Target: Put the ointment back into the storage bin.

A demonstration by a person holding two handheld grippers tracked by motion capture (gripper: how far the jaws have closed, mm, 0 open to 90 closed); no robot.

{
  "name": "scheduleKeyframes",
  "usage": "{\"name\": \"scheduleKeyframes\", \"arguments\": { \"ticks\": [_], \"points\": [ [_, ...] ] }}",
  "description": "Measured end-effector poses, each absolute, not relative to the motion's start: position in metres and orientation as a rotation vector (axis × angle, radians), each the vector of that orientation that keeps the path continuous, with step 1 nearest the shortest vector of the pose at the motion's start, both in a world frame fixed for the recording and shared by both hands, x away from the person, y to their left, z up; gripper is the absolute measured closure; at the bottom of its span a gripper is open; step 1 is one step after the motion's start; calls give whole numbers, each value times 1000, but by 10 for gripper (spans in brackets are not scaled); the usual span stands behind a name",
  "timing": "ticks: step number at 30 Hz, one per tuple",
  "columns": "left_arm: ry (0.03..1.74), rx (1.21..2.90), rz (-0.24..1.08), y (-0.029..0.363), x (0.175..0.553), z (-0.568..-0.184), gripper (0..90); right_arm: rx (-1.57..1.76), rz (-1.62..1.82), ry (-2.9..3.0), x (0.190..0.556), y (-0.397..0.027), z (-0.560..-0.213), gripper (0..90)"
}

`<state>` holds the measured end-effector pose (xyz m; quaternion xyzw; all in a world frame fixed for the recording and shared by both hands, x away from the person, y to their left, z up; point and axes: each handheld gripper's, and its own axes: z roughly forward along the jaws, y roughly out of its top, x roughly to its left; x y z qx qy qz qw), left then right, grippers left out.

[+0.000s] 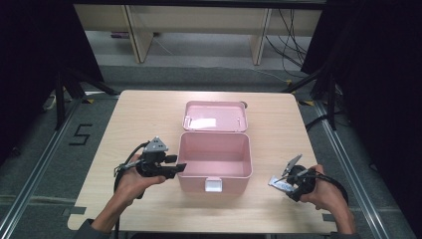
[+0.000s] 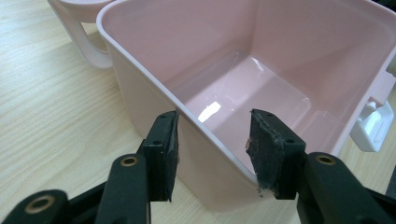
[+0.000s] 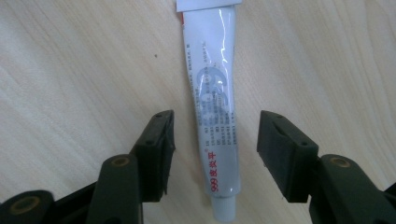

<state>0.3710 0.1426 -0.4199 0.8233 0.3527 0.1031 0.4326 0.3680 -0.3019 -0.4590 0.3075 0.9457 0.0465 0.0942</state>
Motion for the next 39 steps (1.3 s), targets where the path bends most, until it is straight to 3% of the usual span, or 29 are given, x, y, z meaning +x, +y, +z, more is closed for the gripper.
{"name": "scheduleKeyframes", "arguments": {
  "ticks": [17,27,39],
  "points": [
    [881,2055,261,143,371,-420,524,871,-3,2914,385,-295,-468,578],
    [880,2055,260,143,371,-420,524,856,-35,2978,393,-290,-471,677],
    [879,2051,260,142,371,-420,524,757,-38,3017,398,-290,-470,688]
  ]
}}
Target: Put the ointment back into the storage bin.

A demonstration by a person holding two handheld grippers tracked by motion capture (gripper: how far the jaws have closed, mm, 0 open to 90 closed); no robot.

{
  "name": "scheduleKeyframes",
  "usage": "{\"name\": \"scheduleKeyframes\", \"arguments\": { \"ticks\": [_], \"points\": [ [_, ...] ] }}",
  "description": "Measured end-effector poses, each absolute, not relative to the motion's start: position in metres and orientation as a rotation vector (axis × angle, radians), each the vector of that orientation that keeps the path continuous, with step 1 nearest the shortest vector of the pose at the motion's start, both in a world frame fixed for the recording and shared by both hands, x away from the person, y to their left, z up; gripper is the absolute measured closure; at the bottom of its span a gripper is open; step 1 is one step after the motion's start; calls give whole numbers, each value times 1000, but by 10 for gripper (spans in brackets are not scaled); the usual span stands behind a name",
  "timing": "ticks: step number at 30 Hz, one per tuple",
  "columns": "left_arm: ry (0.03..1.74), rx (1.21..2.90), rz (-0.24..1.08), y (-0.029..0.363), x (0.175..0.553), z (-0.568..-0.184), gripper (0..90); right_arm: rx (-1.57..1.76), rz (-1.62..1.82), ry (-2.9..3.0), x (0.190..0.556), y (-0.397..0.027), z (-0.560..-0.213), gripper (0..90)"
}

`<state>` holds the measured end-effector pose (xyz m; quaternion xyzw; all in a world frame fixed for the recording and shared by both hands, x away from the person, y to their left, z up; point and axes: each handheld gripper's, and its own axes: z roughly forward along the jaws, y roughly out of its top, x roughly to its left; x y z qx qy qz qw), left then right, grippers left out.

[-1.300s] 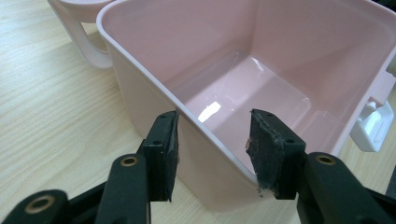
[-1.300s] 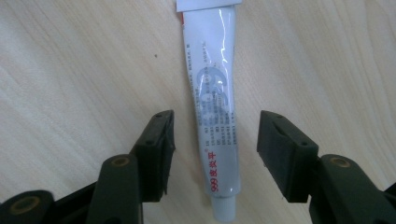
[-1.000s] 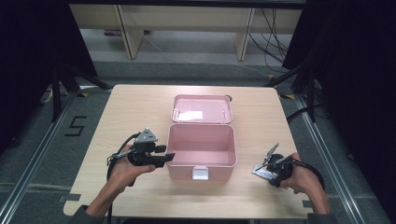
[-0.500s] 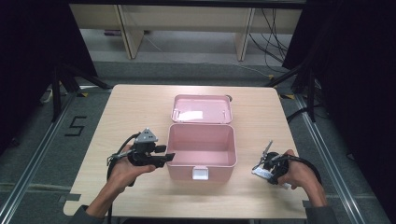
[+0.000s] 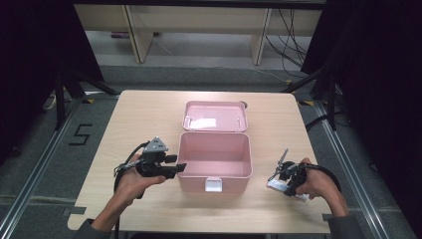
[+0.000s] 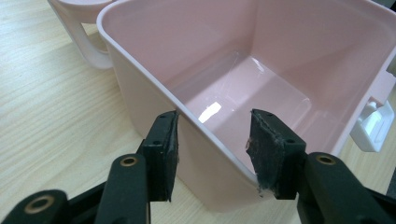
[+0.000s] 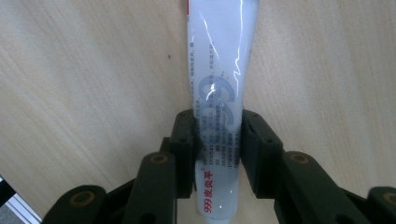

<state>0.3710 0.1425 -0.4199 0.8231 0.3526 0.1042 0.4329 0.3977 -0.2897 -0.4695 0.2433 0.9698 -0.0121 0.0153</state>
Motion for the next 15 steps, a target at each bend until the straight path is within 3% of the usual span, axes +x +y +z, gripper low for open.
{"name": "scheduleKeyframes", "arguments": {
  "ticks": [15],
  "points": [
    [881,2054,261,142,371,-420,524,794,46,2990,393,-288,-438,689]
  ]
}}
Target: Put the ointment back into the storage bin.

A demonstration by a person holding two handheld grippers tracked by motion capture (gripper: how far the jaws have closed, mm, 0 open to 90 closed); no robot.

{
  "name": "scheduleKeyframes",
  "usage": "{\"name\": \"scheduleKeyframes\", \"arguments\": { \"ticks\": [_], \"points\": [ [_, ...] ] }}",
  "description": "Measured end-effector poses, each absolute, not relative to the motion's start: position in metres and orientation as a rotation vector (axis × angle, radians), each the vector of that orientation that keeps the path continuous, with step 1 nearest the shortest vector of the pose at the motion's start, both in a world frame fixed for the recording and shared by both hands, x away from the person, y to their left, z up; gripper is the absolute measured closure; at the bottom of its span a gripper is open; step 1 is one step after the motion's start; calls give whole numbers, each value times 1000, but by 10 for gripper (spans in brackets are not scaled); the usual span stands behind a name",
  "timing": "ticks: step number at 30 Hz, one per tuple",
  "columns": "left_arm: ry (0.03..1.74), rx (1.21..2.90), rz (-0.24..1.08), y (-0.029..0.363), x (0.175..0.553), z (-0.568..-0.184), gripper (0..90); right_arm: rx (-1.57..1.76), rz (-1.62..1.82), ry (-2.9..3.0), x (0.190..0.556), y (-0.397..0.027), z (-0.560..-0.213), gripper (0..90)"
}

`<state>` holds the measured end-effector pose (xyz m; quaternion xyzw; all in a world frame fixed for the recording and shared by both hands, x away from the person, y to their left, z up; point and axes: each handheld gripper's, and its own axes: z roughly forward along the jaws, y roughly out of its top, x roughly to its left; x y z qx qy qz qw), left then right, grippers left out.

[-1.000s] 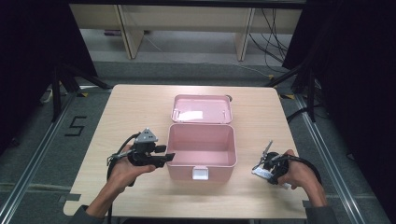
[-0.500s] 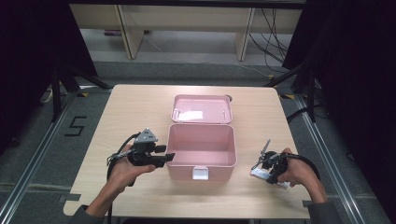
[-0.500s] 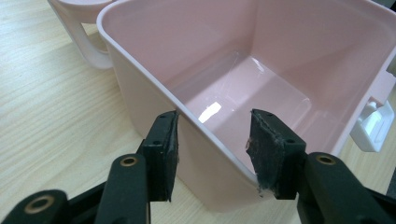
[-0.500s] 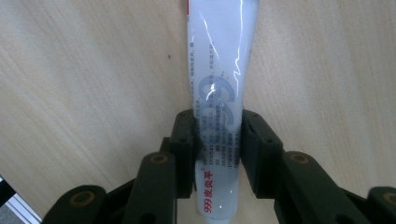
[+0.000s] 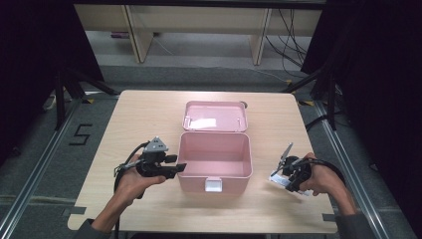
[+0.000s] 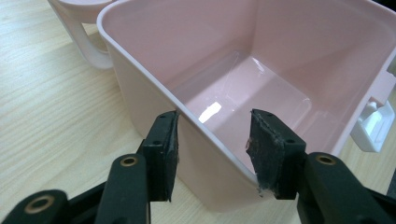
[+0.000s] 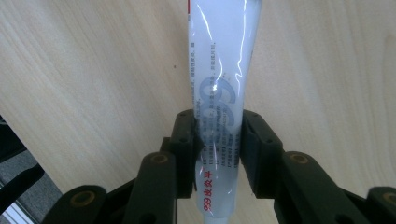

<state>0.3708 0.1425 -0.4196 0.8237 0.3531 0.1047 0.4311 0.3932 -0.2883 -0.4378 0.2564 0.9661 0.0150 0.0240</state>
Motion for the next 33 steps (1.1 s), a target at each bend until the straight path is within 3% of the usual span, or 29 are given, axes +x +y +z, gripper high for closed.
{"name": "scheduleKeyframes", "arguments": {
  "ticks": [33],
  "points": [
    [886,2054,267,141,370,-419,525,603,336,2866,390,-258,-320,692]
  ]
}}
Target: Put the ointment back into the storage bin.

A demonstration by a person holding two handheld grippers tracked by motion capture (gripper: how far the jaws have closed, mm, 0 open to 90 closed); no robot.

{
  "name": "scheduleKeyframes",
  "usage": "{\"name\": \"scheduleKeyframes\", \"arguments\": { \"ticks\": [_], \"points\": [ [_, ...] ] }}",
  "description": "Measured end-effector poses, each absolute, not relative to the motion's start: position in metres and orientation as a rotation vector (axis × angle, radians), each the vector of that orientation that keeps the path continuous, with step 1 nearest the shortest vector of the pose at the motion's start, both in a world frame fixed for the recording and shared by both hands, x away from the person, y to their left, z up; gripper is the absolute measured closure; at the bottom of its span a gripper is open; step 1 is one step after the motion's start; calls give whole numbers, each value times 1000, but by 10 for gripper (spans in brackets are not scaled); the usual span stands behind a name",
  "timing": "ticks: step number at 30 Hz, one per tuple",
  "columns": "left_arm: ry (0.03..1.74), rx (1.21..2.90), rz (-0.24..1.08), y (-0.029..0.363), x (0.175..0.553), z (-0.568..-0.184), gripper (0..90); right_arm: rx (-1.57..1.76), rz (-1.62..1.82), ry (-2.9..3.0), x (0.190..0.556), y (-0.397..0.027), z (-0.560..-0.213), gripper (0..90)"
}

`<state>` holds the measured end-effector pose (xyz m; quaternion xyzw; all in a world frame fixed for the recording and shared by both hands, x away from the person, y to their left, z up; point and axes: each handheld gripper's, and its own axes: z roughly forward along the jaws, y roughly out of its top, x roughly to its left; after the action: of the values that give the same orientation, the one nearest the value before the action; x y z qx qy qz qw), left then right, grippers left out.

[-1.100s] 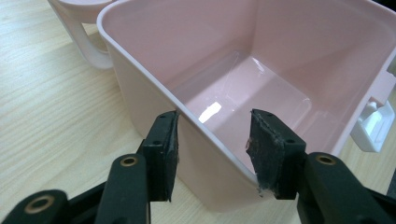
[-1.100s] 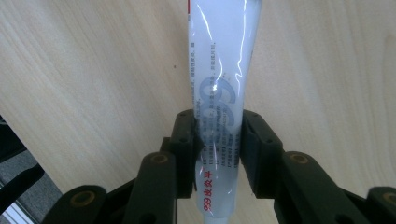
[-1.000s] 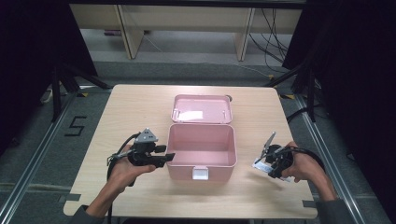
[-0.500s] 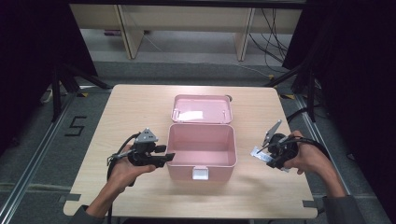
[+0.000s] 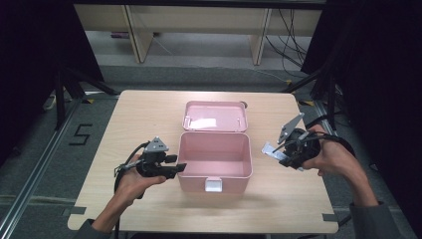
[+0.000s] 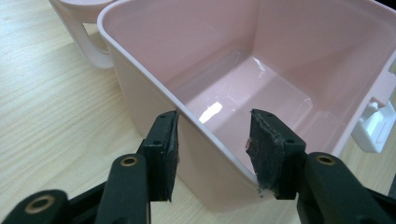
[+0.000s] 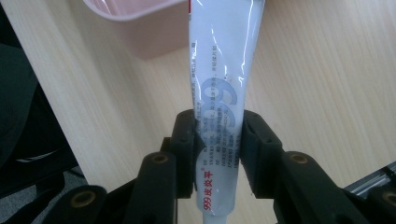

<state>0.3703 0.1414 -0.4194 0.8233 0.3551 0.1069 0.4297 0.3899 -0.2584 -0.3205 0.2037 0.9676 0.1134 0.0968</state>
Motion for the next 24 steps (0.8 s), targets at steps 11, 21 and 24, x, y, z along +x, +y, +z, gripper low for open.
{"name": "scheduleKeyframes", "arguments": {
  "ticks": [11,21,24],
  "points": [
    [886,2059,262,141,370,-419,523,466,391,2885,394,-225,-301,693],
    [888,2059,260,141,370,-419,522,387,372,2936,399,-196,-299,694],
    [887,2060,261,141,370,-419,522,357,369,2938,401,-190,-300,695]
  ]
}}
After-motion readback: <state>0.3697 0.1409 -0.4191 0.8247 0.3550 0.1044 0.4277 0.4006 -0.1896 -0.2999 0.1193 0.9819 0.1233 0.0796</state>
